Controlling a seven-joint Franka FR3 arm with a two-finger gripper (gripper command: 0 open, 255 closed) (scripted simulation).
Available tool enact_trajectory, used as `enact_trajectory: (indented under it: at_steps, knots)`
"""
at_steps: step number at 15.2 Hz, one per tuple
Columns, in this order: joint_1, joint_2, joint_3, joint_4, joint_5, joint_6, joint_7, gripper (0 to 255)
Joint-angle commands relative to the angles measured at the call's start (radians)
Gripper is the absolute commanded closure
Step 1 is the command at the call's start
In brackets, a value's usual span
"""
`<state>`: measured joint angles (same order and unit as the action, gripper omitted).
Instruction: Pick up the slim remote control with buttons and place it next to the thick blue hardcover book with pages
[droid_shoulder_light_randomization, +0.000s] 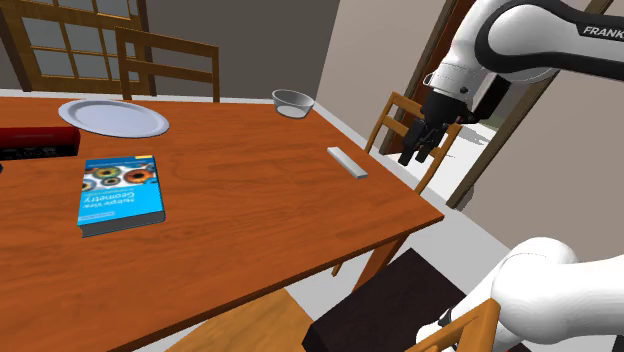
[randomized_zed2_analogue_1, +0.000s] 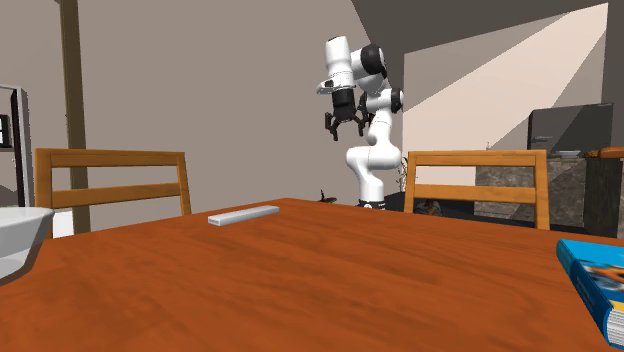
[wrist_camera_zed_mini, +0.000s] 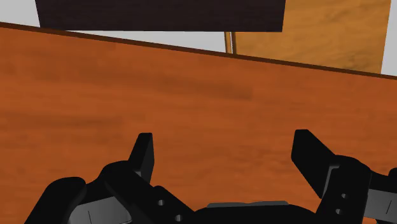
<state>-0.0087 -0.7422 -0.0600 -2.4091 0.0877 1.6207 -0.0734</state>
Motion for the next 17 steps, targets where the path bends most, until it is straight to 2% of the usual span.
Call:
enact_trajectory:
  at_steps: [1, 9, 17]
  knots:
    - [0.0, 0.0, 0.0, 0.0, 0.0, 0.0, 0.0, 0]
    - [-0.018, 0.258, -0.064, 0.054, -0.049, 0.208, -0.097, 0]
    - [-0.03, 0.546, -0.12, 0.192, -0.056, 0.365, -0.188, 0]
